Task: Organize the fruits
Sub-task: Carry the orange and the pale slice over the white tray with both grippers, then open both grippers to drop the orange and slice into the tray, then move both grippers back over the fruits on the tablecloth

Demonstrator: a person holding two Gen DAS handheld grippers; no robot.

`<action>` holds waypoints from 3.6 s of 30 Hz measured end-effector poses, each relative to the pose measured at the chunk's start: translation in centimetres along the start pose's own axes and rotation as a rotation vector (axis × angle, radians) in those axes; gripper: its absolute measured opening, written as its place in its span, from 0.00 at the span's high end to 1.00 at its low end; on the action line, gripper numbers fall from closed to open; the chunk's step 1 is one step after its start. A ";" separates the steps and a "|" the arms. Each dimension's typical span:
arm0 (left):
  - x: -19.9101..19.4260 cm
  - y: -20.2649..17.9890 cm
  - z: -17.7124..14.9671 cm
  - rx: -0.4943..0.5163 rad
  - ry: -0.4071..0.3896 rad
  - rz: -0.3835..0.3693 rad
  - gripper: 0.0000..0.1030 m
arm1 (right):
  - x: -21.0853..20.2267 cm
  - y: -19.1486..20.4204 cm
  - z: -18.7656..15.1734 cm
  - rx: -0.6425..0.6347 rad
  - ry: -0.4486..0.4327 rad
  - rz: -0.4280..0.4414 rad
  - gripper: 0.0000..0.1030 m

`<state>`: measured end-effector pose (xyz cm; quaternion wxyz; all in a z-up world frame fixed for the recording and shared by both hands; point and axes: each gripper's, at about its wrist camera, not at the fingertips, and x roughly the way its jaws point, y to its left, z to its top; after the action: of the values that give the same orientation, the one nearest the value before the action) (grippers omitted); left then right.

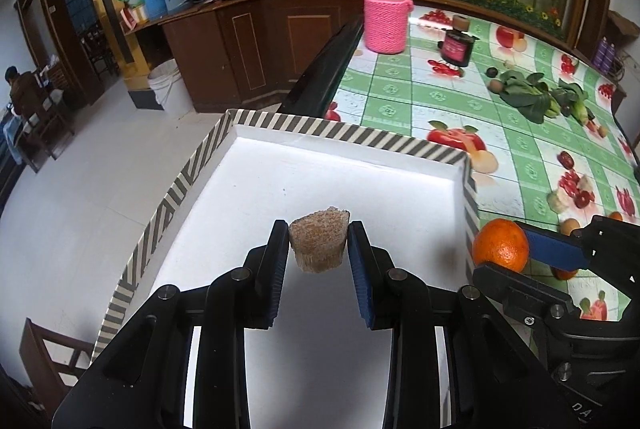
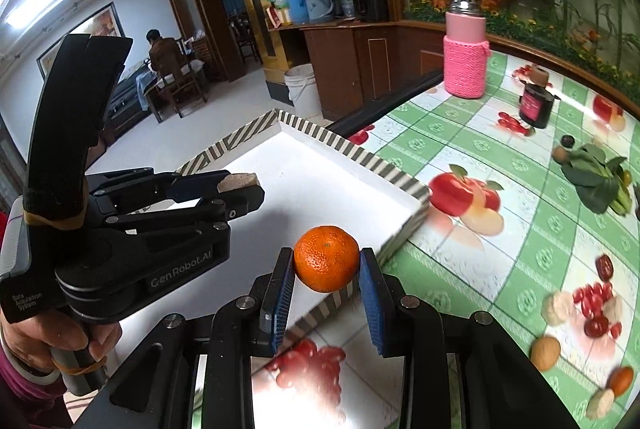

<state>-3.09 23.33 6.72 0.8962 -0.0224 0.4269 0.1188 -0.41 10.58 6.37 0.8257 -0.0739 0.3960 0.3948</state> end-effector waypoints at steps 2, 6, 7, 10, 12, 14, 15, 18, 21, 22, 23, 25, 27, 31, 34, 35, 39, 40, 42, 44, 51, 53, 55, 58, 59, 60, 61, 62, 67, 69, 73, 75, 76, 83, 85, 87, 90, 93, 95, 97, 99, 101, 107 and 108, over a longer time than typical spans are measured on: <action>0.5 0.3 0.2 -0.010 0.013 -0.003 0.71 | 0.6 0.0 0.4 -0.005 0.010 0.002 0.69; 1.7 0.6 0.6 -0.027 0.045 -0.005 0.71 | 2.1 0.0 1.4 -0.021 0.029 0.001 0.69; 2.0 0.7 0.6 -0.032 0.052 -0.005 0.71 | 2.4 0.0 1.6 -0.023 0.032 0.000 0.69; 2.5 0.9 0.7 -0.039 0.065 -0.001 0.71 | 3.4 -0.1 2.1 -0.028 0.045 -0.003 0.69; 2.9 1.0 0.7 -0.044 0.070 0.002 0.71 | 3.9 -0.2 2.2 -0.031 0.052 -0.004 0.69; 3.2 1.1 0.6 -0.050 0.077 0.006 0.71 | 4.4 -0.3 2.3 -0.032 0.063 -0.007 0.69; 3.3 1.1 0.6 -0.052 0.081 0.006 0.71 | 4.7 -0.3 2.3 -0.031 0.069 -0.007 0.69; 3.8 1.3 0.4 -0.061 0.092 0.011 0.71 | 5.1 -0.3 2.2 -0.032 0.083 -0.008 0.69; 4.2 1.6 0.4 -0.075 0.102 0.008 0.71 | 5.6 -0.3 2.1 -0.033 0.093 -0.010 0.69; 4.2 1.6 0.4 -0.077 0.104 0.009 0.71 | 5.8 -0.3 2.1 -0.035 0.097 -0.011 0.69; 4.2 1.6 0.4 -0.076 0.103 0.013 0.71 | 5.9 -0.2 2.1 -0.041 0.100 -0.011 0.69; 4.3 1.5 0.3 -0.073 0.103 0.019 0.71 | 6.3 0.1 2.1 -0.051 0.110 -0.011 0.69; 4.5 1.5 0.3 -0.077 0.113 0.019 0.71 | 6.6 0.1 2.0 -0.049 0.119 -0.007 0.69; 4.7 2.0 0.1 -0.108 0.127 0.010 0.71 | 7.0 -0.1 2.0 -0.038 0.143 0.003 0.69; 4.8 2.6 0.0 -0.141 0.137 -0.041 0.71 | 6.8 -0.3 2.0 -0.018 0.137 0.016 0.66; 4.8 2.8 0.0 -0.152 0.138 -0.058 0.71 | 6.7 -0.4 2.0 -0.010 0.134 0.016 0.63; 4.6 3.3 -0.1 -0.193 0.138 -0.105 0.55 | 5.5 -0.1 2.0 -0.011 0.113 0.013 0.58; 4.4 3.5 -0.1 -0.200 0.135 -0.113 0.47 | 5.3 0.0 2.0 -0.012 0.110 0.008 0.58; 3.9 3.7 -0.2 -0.208 0.121 -0.119 0.44 | 4.4 0.1 1.8 -0.013 0.094 -0.008 0.58; 3.1 3.7 -0.3 -0.199 0.105 -0.113 0.44 | 3.2 0.1 1.6 -0.011 0.072 -0.015 0.58; -1.5 2.1 -0.6 -0.147 -0.029 -0.081 0.44 | -2.2 -0.8 -0.2 -0.002 -0.046 -0.049 0.58; -3.0 1.0 -0.8 -0.117 -0.079 -0.073 0.44 | -3.6 -1.2 -1.1 0.006 -0.071 -0.057 0.58; -4.0 0.0 -1.0 -0.098 -0.110 -0.076 0.44 | -4.8 -1.8 -2.2 0.019 -0.081 -0.064 0.58; -5.1 -1.7 -1.6 -0.069 -0.137 -0.123 0.45 | -6.6 -2.8 -4.1 0.039 -0.086 -0.093 0.58; -5.3 -2.5 -1.8 -0.059 -0.139 -0.141 0.45 | -7.3 -3.2 -4.7 0.045 -0.087 -0.105 0.58; -5.4 -3.0 -2.0 -0.052 -0.138 -0.151 0.45 | -8.1 -3.7 -5.6 0.050 -0.085 -0.124 0.58; -5.4 -3.7 -2.2 -0.044 -0.134 -0.169 0.45 | -8.6 -4.1 -6.2 0.056 -0.084 -0.141 0.58; -5.4 -4.3 -2.4 -0.037 -0.129 -0.184 0.45 | -9.3 -4.6 -7.0 0.064 -0.082 -0.166 0.58; -5.4 -8.4 -3.4 0.021 -0.095 -0.244 0.45 | -12.8 -8.0 -11.4 0.155 -0.082 -0.259 0.58; -5.3 -10.2 -3.8 0.048 -0.081 -0.263 0.45 | -14.2 -9.4 -13.1 0.194 -0.083 -0.292 0.58; -4.9 -13.3 -4.5 0.107 -0.055 -0.292 0.45 | -16.5 -11.5 -15.9 0.246 -0.085 -0.352 0.58; -4.5 -15.0 -4.8 0.146 -0.036 -0.299 0.45 | -17.6 -12.5 -17.3 0.274 -0.090 -0.381 0.58; -4.3 -15.4 -5.0 0.156 -0.030 -0.300 0.45 | -18.1 -13.1 -17.8 0.287 -0.094 -0.388 0.58; -2.5 -18.2 -5.5 0.202 0.019 -0.307 0.45 | -19.8 -16.4 -19.9 0.399 -0.116 -0.371 0.58; -2.2 -18.7 -5.6 0.212 0.027 -0.299 0.45 | -19.4 -16.9 -19.4 0.417 -0.121 -0.333 0.58; -1.8 -19.2 -5.5 0.220 0.034 -0.298 0.45 | -18.2 -17.2 -18.3 0.416 -0.107 -0.307 0.58; -1.2 -19.6 -5.5 0.231 0.043 -0.293 0.45 | -16.1 -17.6 -17.0 0.397 -0.068 -0.305 0.58; -0.4 -19.8 -5.3 0.229 0.054 -0.284 0.45 | -13.9 -18.3 -15.6 0.393 -0.026 -0.282 0.58; 0.1 -19.8 -5.2 0.222 0.059 -0.285 0.45 | -13.0 -18.5 -15.0 0.385 -0.010 -0.294 0.58; 0.4 -19.9 -5.1 0.218 0.062 -0.285 0.45 | -12.1 -18.8 -14.4 0.371 0.003 -0.295 0.58; 0.7 -20.1 -5.0 0.222 0.066 -0.285 0.45 | -11.3 -19.0 -14.0 0.360 0.021 -0.304 0.58; 0.9 -20.3 -5.1 0.227 0.068 -0.286 0.45 | -10.6 -19.2 -13.8 0.346 0.033 -0.333 0.59; 1.7 -20.5 -5.0 0.224 0.061 -0.297 0.45 | -10.2 -19.5 -13.5 0.328 0.021 -0.366 0.71; 1.7 -20.6 -5.0 0.227 0.057 -0.296 0.51 | -10.3 -19.5 -13.6 0.328 0.021 -0.364 0.71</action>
<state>-1.06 3.00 1.01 0.8883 0.0130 0.4546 -0.0639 1.48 -14.64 0.77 0.8801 -0.0129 0.4435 0.1691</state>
